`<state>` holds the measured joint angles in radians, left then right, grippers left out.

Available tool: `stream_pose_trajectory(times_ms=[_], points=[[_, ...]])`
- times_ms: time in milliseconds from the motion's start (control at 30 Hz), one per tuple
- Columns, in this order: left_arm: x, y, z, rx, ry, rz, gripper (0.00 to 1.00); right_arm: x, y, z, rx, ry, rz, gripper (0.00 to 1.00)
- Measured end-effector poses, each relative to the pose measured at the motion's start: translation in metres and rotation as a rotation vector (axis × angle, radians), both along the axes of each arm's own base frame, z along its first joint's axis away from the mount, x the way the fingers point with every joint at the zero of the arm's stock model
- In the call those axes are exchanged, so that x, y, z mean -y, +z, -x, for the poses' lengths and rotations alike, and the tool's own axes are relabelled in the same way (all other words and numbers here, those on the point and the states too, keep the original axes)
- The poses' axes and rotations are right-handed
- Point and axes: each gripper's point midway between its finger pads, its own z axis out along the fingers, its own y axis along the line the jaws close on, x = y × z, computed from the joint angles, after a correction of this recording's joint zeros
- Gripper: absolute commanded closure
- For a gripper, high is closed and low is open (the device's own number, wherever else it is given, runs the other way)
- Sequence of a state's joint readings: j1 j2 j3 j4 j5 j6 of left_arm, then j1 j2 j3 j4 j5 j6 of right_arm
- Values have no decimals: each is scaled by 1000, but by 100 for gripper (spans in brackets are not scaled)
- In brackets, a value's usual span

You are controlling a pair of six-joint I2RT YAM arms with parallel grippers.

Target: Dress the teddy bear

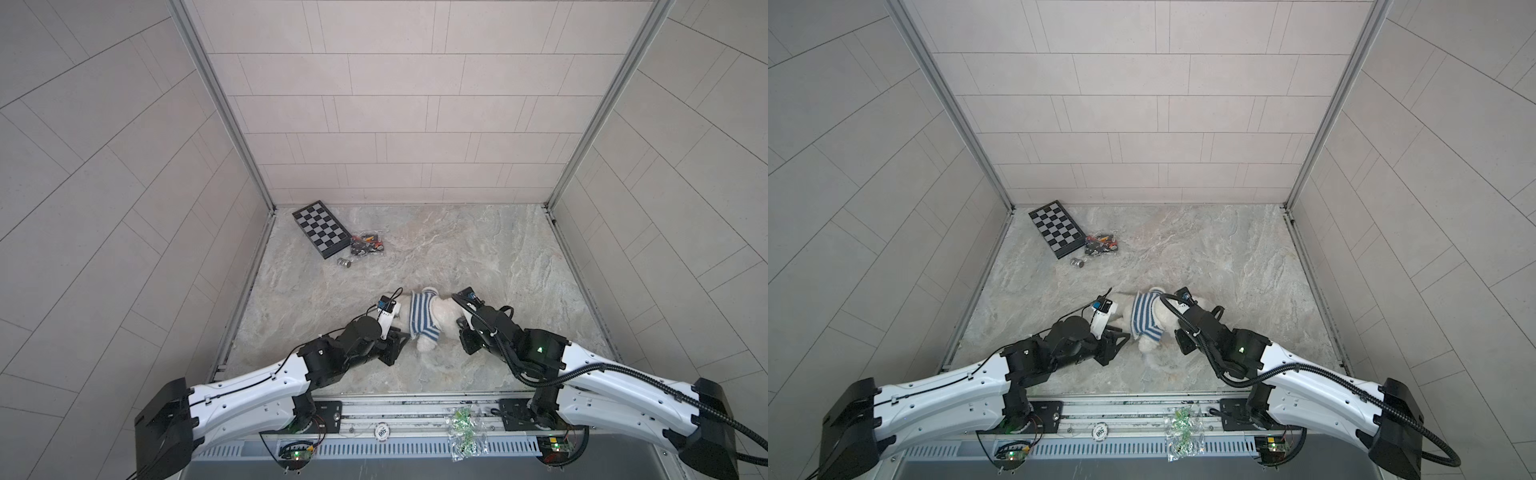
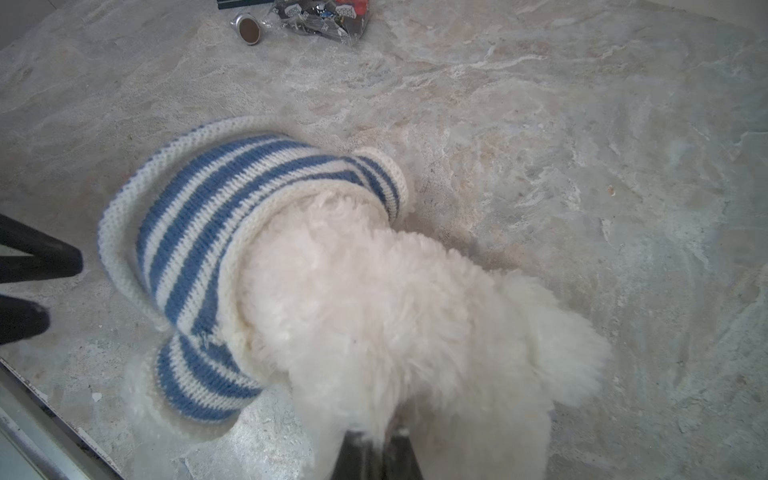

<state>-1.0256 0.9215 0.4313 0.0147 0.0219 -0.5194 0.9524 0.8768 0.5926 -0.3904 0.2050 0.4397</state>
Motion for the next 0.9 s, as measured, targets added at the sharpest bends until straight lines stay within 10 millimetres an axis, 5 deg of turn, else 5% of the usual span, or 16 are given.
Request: stream_pose_trajectory(times_ms=[367, 700, 900], points=[[10, -21, -11, -31, 36, -28, 73, -4, 4, 5, -13, 26, -38, 100], [13, -24, -14, -32, 49, -28, 100, -4, 7, 6, -9, 27, -47, 100], [4, -21, -17, -21, 76, -41, 100, -8, 10, 10, -14, 62, -70, 100]])
